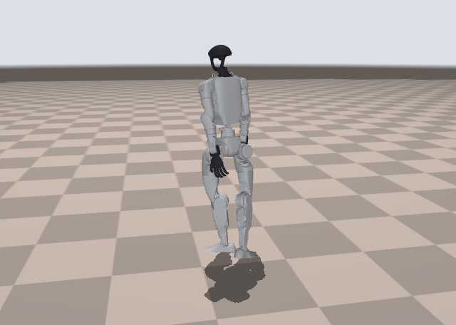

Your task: In place motions

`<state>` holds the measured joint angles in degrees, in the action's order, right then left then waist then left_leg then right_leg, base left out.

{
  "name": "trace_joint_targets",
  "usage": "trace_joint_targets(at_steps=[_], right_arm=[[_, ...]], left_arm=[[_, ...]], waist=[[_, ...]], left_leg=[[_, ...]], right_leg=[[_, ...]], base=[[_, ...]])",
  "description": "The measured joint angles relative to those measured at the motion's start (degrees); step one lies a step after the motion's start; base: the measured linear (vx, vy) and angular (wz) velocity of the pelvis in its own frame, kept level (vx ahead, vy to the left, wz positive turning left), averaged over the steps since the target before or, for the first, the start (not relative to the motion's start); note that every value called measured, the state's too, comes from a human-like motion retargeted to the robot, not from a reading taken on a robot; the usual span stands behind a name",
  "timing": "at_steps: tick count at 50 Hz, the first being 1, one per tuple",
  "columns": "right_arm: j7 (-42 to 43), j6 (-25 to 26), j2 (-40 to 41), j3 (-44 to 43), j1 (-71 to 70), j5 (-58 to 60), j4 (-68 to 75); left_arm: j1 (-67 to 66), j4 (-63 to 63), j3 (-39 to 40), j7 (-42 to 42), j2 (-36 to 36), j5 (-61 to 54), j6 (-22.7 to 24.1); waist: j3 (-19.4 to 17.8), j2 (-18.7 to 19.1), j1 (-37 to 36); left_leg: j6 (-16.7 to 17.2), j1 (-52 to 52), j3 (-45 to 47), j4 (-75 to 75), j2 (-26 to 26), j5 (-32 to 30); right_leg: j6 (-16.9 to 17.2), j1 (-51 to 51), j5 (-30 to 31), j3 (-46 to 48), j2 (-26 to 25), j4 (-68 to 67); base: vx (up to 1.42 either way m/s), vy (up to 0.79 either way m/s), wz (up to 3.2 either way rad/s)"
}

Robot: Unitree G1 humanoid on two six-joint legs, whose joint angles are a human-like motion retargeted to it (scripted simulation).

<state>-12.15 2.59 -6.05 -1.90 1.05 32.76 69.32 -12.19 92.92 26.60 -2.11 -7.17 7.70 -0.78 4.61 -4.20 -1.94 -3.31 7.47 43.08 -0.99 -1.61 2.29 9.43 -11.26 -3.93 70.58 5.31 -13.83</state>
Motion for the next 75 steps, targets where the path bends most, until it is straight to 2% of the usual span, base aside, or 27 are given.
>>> trace_joint_targets(at_steps=[3,5,7,9,13,17,20,22,24,27,30,32,37,42,43,45,49,52,55,58,62,65,68,70,71,73,75], right_arm=[[1.5,0.3,0.1,1.0,-0.2,-0.6,-2.1],[2.6,-0.1,-0.1,1.5,-0.7,-2.1,-1.9],[2.2,0.4,-0.2,1.5,-1.1,-2.8,-1.1],[1.7,1.1,-0.3,1.0,-1.4,-3.3,0.2],[2.4,1.7,-0.8,-0.1,-0.8,-3.9,3.5],[3.6,2.8,-1.1,-1.3,0.3,-4.0,8.6],[3.5,3.8,-1.1,-1.8,1.3,-3.7,12.1],[2.6,4.7,-1.0,-2.9,2.4,-2.8,14.3],[2.1,5.4,-0.6,-5.7,2.9,-2.4,15.3],[2.0,5.8,-0.7,-6.7,3.4,-2.1,15.3],[2.6,6.2,-1.4,-6.1,2.6,0.1,14.2],[3.1,6.3,-1.8,-5.6,2.1,0.5,12.7],[2.9,5.1,-1.6,-5.8,0.2,-1.8,7.3],[1.2,3.6,-0.5,-4.8,-1.5,-4.4,2.1],[0.7,3.4,-0.2,-4.0,-2.0,-4.8,1.2],[0.0,3.0,0.3,-2.3,-3.3,-5.2,-0.4],[-0.8,1.6,2.1,2.4,-3.6,-3.6,-3.6],[-0.7,0.0,2.3,4.6,-2.9,-2.4,-4.7],[-2.0,-1.7,1.3,5.6,-2.8,1.8,-4.4],[-0.5,-1.8,-0.4,5.6,-2.6,6.2,-2.5],[3.5,0.8,-2.2,2.7,-3.4,5.5,3.2],[4.4,4.0,-3.6,-1.6,-5.3,0.2,8.5],[4.4,6.1,-5.0,-5.3,-7.4,-6.3,12.2],[4.7,6.7,-5.8,-6.6,-8.4,-9.6,13.7],[4.8,6.7,-6.0,-6.8,-8.8,-10.5,14.0],[5.1,6.6,-6.4,-7.5,-9.0,-11.8,14.1],[5.6,6.1,-6.8,-7.4,-9.3,-12.0,13.8]], left_arm=[[0.7,0.2,1.0,1.1,1.2,-1.1,-0.6],[1.5,-1.3,0.2,1.5,1.6,-1.6,-1.2],[2.5,-4.0,-1.3,1.0,1.6,-0.6,-1.8],[3.7,-6.9,-3.5,0.2,1.2,0.5,-2.1],[6.3,-11.2,-7.8,-0.9,-0.1,2.8,-1.6],[8.4,-13.4,-10.5,-1.4,-0.3,4.0,-1.4],[9.1,-13.9,-11.3,-2.1,0.0,3.4,-1.1],[10.0,-13.2,-11.6,-3.6,-0.4,3.5,-1.3],[11.1,-11.8,-13.0,-4.1,-0.1,4.3,-1.5],[11.1,-9.8,-12.8,-1.3,1.1,2.4,-0.9],[9.6,-8.6,-11.4,-2.4,1.9,1.1,-0.1],[8.3,-8.3,-11.0,-2.0,2.0,2.7,-0.6],[8.0,-7.1,-13.2,4.7,1.0,8.3,-1.9],[8.8,-6.9,-14.2,5.2,0.8,10.8,-2.5],[9.3,-6.8,-14.1,4.8,0.9,10.5,-2.5],[10.1,-6.4,-13.9,4.1,0.9,10.0,-2.6],[11.2,-5.1,-15.0,1.1,-1.1,10.6,-3.1],[12.2,-4.2,-17.3,-1.3,-3.3,13.1,-4.1],[12.2,-3.8,-17.5,-1.5,-4.8,15.4,-5.1],[11.2,-3.6,-16.8,-0.8,-5.7,15.1,-5.5],[9.6,-2.9,-15.0,0.3,-6.0,15.5,-6.0],[8.5,-2.7,-13.7,0.4,-5.7,16.3,-6.6],[7.0,-3.6,-12.2,0.1,-5.2,16.0,-6.4],[5.8,-4.3,-11.4,-0.2,-4.8,15.7,-6.3],[5.5,-4.5,-11.0,-0.5,-4.8,15.6,-6.4],[5.5,-4.7,-10.8,-0.7,-4.5,15.6,-6.8],[5.7,-5.6,-11.3,-0.4,-3.9,14.9,-7.0]], waist=[[0.0,4.8,2.8],[-1.2,5.9,4.9],[-2.5,5.8,5.8],[-3.4,5.9,5.6],[-4.0,5.9,7.4],[-5.7,3.8,8.8],[-6.9,2.0,7.2],[-6.2,-0.3,3.4],[-6.6,0.1,3.2],[-6.8,-0.7,-0.2],[-5.1,-0.3,0.8],[-3.8,-0.3,1.4],[-3.8,-0.9,-0.5],[-4.3,-1.0,-4.4],[-4.8,-0.9,-4.1],[-4.9,0.4,-1.8],[-3.9,1.9,4.1],[-4.6,2.6,4.6],[-4.4,3.4,4.4],[-3.2,4.0,3.7],[-2.0,5.6,2.5],[-1.3,6.7,1.1],[0.0,6.6,0.6],[1.2,6.5,2.0],[2.2,6.1,1.6],[2.9,6.3,2.9],[2.0,7.1,5.4]], left_leg=[[-0.5,1.9,-7.9,-1.8,4.1,0.3],[-1.1,2.8,-13.0,-2.6,4.2,0.1],[-1.5,3.4,-16.7,-2.6,3.7,-0.6],[-1.6,4.2,-19.7,-2.9,3.6,-1.2],[-1.6,5.5,-26.5,-2.4,2.4,-2.7],[-1.7,2.7,-30.5,-1.5,-1.0,-3.2],[-1.7,0.8,-33.3,-2.7,-2.8,-2.4],[-1.3,0.4,-32.6,-4.3,-4.2,-1.6],[-1.1,0.7,-36.3,-6.1,-4.6,-1.8],[-0.7,-0.4,-36.7,-6.9,-5.0,-1.5],[0.0,-0.1,-37.5,-7.7,-4.7,-1.2],[0.3,0.3,-38.2,-8.3,-5.1,-1.3],[-1.2,1.3,-44.8,-10.2,-7.7,-1.8],[1.0,1.9,-53.3,-9.7,-9.4,-2.4],[-0.2,1.5,-50.9,-8.9,-9.0,-1.6],[-0.4,0.3,-41.5,-6.2,-4.8,-0.8],[-0.4,1.1,-37.4,-5.2,-3.0,-1.3],[-0.7,0.4,-33.0,-4.8,-1.6,-0.7],[-0.6,-0.8,-26.0,-3.2,0.3,0.2],[0.0,-2.0,-18.0,-1.7,1.8,1.5],[1.3,-4.2,-6.7,0.4,3.6,3.1],[2.5,-6.9,3.3,2.7,3.7,4.3],[4.5,-9.2,14.1,3.8,2.6,5.9],[5.3,-10.0,19.9,3.7,1.9,6.7],[6.1,-10.1,23.5,3.4,1.6,6.9],[6.7,-10.4,25.7,2.5,2.0,7.1],[6.5,-11.8,27.6,1.1,3.1,7.1]], right_leg=[[-6.2,4.9,3.2,-9.4,3.6,-16.4],[-2.7,11.2,-0.3,-23.2,2.9,-23.7],[1.8,19.0,-4.3,-40.1,-4.1,-26.7],[1.0,22.3,-5.3,-46.1,-6.9,-25.6],[-5.9,24.7,-7.3,-44.3,-4.6,-14.6],[-7.9,25.2,-10.6,-52.3,-5.4,-0.7],[-12.4,20.8,-9.0,-46.1,-3.4,5.8],[-11.3,19.8,-10.0,-42.6,-1.3,4.4],[-9.6,19.0,-11.2,-40.6,-0.4,3.1],[-9.6,16.7,-11.7,-38.3,-0.3,4.0],[-8.6,17.0,-12.3,-38.1,0.0,3.0],[-8.3,17.7,-12.5,-39.0,0.1,2.3],[-7.8,19.4,-11.5,-43.3,1.1,0.7],[-8.8,22.4,-8.9,-50.9,0.1,0.0],[-9.2,22.7,-8.0,-52.1,-0.1,0.1],[-10.7,23.8,-6.9,-52.9,-1.5,0.0],[-13.7,26.4,-7.7,-52.7,-2.8,-0.2],[-15.7,26.5,-11.1,-48.7,-2.2,-0.6],[-16.0,25.7,-14.7,-37.8,0.1,-1.1],[-14.4,23.4,-16.5,-23.0,2.7,-1.3],[-11.3,19.7,-15.5,-6.5,5.0,-4.8],[-10.1,17.6,-14.4,-1.1,5.6,-8.1],[-8.9,16.6,-11.8,-2.4,5.0,-7.1],[-8.2,17.8,-13.1,-4.7,2.9,-4.0],[-8.0,20.1,-13.2,-9.3,3.3,-5.0],[-8.4,22.7,-12.6,-15.3,3.1,-5.6],[-9.9,22.2,-11.4,-16.9,1.1,-2.5]], base=[[0.23,-0.30,1.90],[0.09,-0.41,2.08],[-0.03,-0.42,1.66],[-0.06,-0.42,1.43],[-0.01,-0.40,1.73],[0.04,-0.29,1.71],[0.12,-0.18,0.67],[0.11,-0.13,0.61],[0.02,-0.08,1.48],[0.03,-0.07,0.34],[0.10,0.02,0.21],[0.10,0.04,-0.19],[0.04,0.05,-0.72],[0.07,0.06,-1.54],[-0.07,0.04,-1.28],[-0.14,0.06,-0.94],[-0.21,0.07,-1.17],[-0.33,0.22,-2.11],[-0.40,0.31,-2.64],[-0.41,0.34,-3.14],[-0.48,0.38,-3.35],[-0.60,0.39,-3.33],[-0.64,0.32,-3.12],[-0.66,0.25,-2.75],[-0.72,0.20,-2.84],[-0.65,0.15,-2.18],[-0.58,0.14,-1.40]])
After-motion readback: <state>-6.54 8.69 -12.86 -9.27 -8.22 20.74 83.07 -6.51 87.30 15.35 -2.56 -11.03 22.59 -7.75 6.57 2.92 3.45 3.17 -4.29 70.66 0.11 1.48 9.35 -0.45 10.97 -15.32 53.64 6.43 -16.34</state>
